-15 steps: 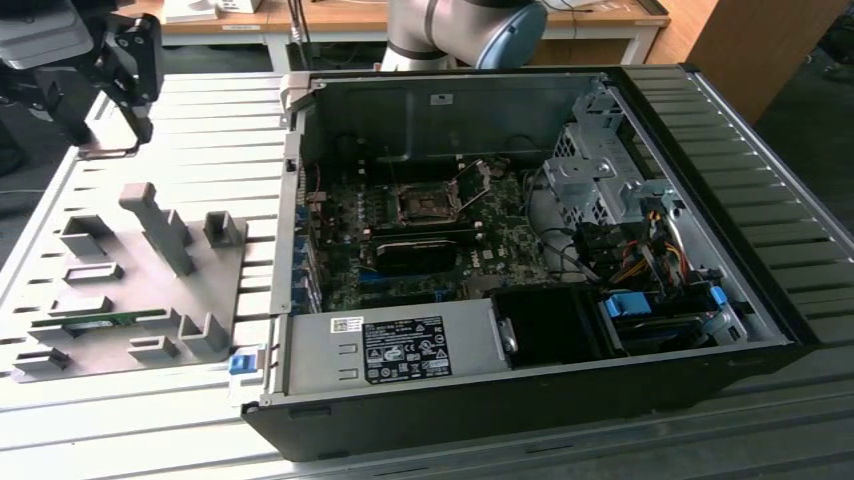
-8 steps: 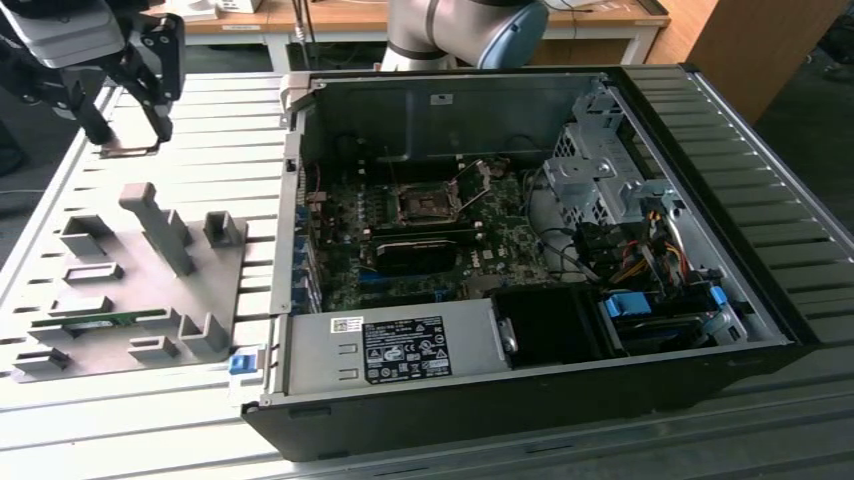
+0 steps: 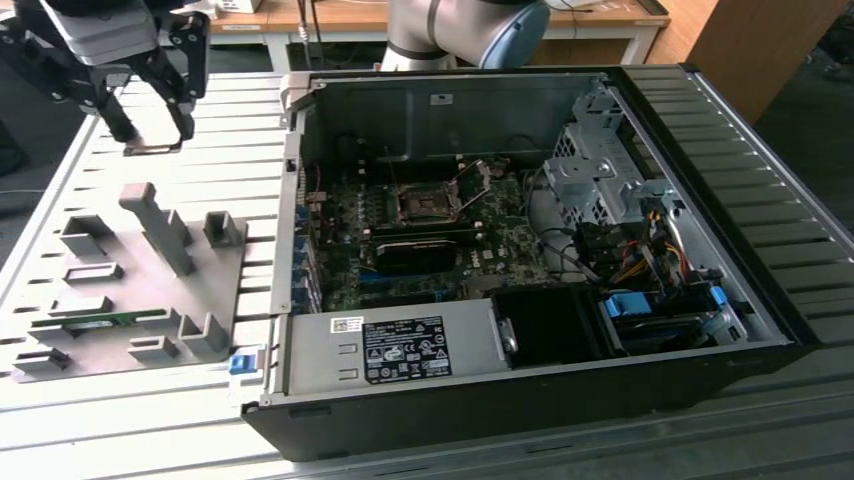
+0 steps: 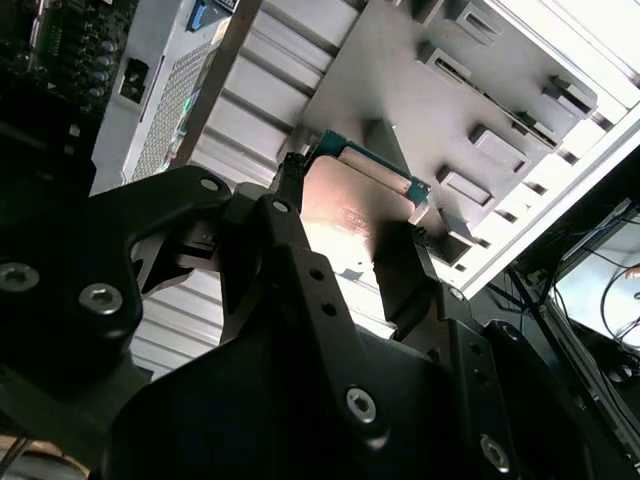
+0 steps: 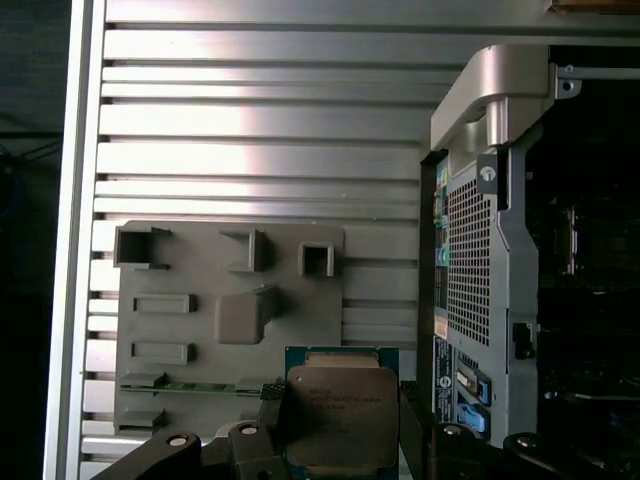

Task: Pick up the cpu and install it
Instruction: 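Pick up the cpu and move it towards the insertion slot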

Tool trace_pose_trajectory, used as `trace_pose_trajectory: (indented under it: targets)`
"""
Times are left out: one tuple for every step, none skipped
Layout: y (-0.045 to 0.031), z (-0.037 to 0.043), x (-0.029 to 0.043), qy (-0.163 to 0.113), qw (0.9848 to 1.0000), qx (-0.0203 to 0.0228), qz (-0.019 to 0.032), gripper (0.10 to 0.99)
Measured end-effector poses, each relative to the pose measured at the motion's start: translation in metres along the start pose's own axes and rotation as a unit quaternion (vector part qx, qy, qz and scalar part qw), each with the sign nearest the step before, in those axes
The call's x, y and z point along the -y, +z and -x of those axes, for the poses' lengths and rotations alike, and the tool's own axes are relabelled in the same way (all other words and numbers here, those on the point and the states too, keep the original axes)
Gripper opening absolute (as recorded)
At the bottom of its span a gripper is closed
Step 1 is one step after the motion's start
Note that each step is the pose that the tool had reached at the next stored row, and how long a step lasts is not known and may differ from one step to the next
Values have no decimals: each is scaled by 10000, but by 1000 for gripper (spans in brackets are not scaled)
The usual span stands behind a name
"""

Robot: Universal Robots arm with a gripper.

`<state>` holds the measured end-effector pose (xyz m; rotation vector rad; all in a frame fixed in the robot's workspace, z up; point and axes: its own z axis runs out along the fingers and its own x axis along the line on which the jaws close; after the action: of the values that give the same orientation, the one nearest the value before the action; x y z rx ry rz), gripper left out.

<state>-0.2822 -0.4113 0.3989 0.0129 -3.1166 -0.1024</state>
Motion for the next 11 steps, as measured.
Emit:
trace_pose_trajectory:
  targets:
    - [-1,35,-2,0,10000,0,0,537]
    - [0,53,-3,0,10000,1,0,537]
    - [-1,72,-3,0,10000,0,0,537]
    - [-2,89,-4,0,10000,0,0,537]
    - [-2,107,-4,0,10000,0,0,537]
    - [-3,125,-4,0,10000,0,0,537]
    - [-3,143,-5,0,10000,0,0,537]
    - [-3,163,-5,0,10000,1,0,537]
    - [-4,182,-5,0,10000,0,0,537]
    - [-5,202,-5,0,10000,0,0,537]
    - [-5,222,-4,0,10000,0,0,537]
